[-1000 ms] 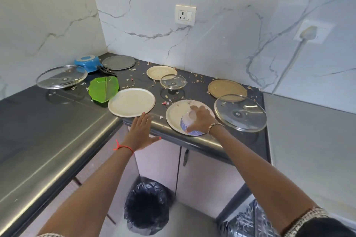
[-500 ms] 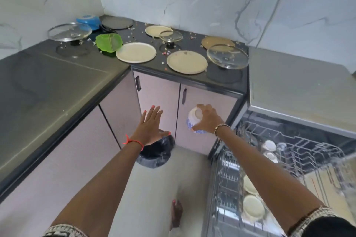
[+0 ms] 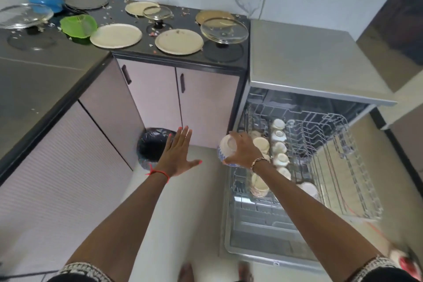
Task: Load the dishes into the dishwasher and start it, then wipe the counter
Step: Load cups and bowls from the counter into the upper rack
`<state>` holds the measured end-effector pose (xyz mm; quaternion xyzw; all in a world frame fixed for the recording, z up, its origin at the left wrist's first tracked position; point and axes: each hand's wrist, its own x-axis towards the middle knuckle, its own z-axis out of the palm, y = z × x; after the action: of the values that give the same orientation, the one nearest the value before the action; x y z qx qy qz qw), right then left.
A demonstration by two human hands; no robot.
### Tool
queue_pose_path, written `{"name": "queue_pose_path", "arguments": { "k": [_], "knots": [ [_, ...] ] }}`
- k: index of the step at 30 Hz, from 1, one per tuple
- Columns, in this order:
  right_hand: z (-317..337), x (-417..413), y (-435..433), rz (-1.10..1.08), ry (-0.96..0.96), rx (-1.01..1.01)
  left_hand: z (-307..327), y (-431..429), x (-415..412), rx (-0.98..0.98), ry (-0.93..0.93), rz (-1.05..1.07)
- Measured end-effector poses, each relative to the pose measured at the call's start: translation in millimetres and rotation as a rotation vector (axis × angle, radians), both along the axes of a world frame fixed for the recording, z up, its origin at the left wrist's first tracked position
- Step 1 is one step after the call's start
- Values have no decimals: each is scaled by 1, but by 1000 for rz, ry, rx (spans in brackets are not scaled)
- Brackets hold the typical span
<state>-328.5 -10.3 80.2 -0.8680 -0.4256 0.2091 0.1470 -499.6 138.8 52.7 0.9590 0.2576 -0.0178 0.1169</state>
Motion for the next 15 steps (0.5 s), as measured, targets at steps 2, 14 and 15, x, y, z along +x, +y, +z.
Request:
{"name": "queue_pose_path", "arguments": {
  "k": [2,14,15],
  "knots": [
    [-8,9,-24,-15,7,-13,-8,-22,14,9,22,-40],
    [-64,133,-160,-99,26,-49,-69,-145,138,-39,78,-132],
    [-69,147,-170,-105,19,-62,-73,-153,149,-42,86,-123]
  ]
}}
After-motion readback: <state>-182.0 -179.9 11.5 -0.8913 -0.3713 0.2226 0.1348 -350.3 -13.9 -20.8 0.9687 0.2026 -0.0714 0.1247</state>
